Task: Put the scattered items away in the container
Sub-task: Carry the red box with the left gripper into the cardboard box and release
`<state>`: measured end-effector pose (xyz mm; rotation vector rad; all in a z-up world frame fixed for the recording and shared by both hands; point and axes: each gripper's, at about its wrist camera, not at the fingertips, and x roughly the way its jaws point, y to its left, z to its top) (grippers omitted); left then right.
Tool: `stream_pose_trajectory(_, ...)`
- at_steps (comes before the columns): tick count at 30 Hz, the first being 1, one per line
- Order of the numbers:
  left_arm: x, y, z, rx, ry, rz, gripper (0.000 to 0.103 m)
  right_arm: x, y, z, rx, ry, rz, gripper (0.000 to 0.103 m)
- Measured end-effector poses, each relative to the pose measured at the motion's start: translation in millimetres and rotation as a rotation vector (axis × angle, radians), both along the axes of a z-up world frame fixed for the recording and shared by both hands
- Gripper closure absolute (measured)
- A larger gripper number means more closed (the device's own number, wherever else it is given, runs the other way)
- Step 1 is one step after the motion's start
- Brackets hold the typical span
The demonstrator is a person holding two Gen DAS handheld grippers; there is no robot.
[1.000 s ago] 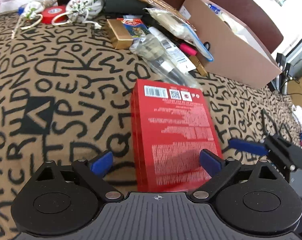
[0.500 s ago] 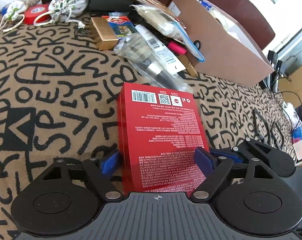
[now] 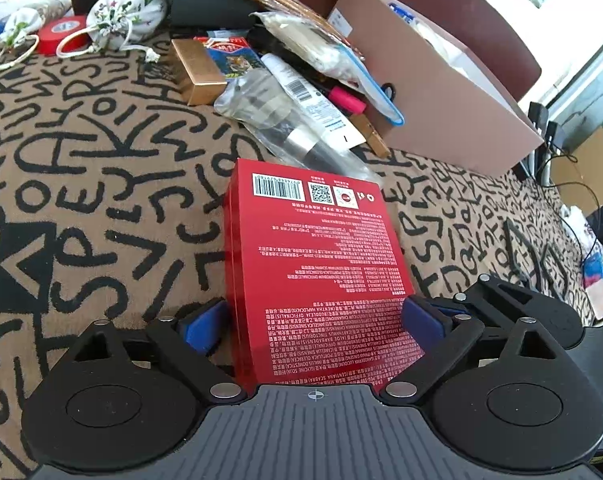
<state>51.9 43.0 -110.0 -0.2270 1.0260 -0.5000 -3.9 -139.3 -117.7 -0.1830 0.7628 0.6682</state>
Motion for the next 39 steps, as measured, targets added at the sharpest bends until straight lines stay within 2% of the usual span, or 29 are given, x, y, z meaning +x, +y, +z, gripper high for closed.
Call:
stream_pose_trajectory(6,0.2,-1.5,3.9,0.014,-0.021,0.046,0.013,4.6,2.3,-3.4,0.011,-0.007,-0.022,0.018)
stream_pose_trajectory(13,-16.4,-11.4,23.6,0.022,-0.063,0.041,0.018,-11.5,-12.1,12.7,0.054,0.002,-0.052,0.020)
stream_pose_trajectory(21,-16.9,-38.4,71.8,-0.017,-0.179,0.002,0.018,-19.6,-38.9,54.3,0.058,-0.132,-0.087,0.020)
stream_pose_trajectory(25,-0.7,-57.2,99.9,-0.074,-0.212,-0.019,0.019,-15.7,-60.5,80.8,0.043,-0.224,-0.110,0.020)
stream_pose_trajectory(30,30.1,-101.7,131.9,-0.104,-0.286,-0.074,0.019,4.9,-93.1,110.5,-0.015,-0.315,-0.161,0.020)
stream_pose_trajectory(39,109.7,-197.0,148.8,-0.184,-0.309,-0.132,0.019,67.2,-172.0,133.6,-0.095,-0.382,-0.259,0.020)
